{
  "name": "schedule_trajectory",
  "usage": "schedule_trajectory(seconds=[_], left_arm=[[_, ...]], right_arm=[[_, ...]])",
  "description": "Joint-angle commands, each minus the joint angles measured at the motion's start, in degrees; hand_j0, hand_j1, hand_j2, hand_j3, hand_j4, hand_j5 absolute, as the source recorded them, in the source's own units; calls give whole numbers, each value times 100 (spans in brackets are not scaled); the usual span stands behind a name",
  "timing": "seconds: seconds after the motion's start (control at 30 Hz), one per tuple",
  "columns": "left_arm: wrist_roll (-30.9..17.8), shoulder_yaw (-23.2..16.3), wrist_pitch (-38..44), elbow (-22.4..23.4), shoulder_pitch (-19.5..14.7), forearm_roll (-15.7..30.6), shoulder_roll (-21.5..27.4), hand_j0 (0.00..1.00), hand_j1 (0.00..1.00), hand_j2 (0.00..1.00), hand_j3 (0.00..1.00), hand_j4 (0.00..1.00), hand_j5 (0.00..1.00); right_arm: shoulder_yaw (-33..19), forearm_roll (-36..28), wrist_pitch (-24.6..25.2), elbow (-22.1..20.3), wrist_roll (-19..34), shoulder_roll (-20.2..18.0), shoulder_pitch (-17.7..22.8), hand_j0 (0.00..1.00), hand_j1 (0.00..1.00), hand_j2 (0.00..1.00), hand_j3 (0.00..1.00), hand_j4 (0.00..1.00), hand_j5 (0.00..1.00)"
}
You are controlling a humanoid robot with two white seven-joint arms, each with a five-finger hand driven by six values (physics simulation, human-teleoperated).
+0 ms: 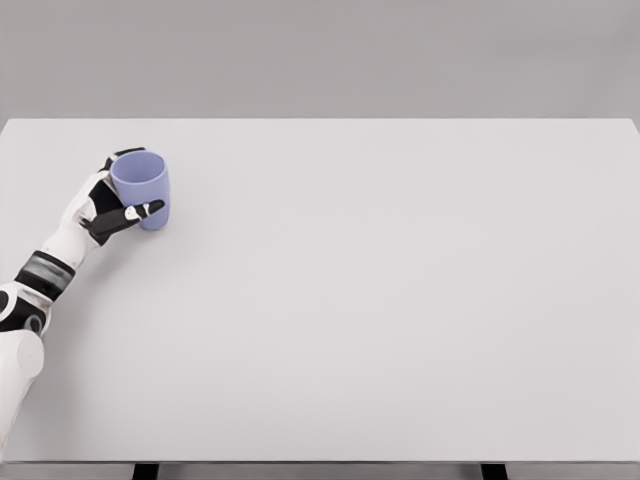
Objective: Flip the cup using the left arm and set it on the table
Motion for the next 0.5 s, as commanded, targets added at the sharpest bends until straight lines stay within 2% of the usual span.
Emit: schedule_trajectory(seconds=[0.0, 0.13, 0.3, 0.37, 0.47], left_arm=[[3, -2, 75, -6, 0, 34, 7, 40, 40, 40, 40, 40, 40], [3, 7, 58, -14, 9, 25, 7, 46, 46, 46, 46, 46, 46], [3, 15, -4, -23, 9, 16, 7, 76, 76, 76, 76, 76, 76], [3, 16, -4, -41, 17, 16, 7, 82, 82, 82, 82, 82, 82], [3, 16, -4, -50, 18, 16, 7, 86, 86, 86, 86, 86, 86]], right_arm=[[-1, -1, 0, -2, 1, 0, 0, 100, 100, 100, 100, 100, 100], [-1, -1, 0, 7, 1, 0, 0, 100, 100, 100, 100, 100, 100], [-1, -1, 0, 7, 1, 0, 0, 100, 100, 100, 100, 100, 100], [-1, 8, 0, -2, 1, 0, 0, 100, 100, 100, 100, 100, 100], [8, -1, 0, 7, 1, 0, 0, 100, 100, 100, 100, 100, 100]])
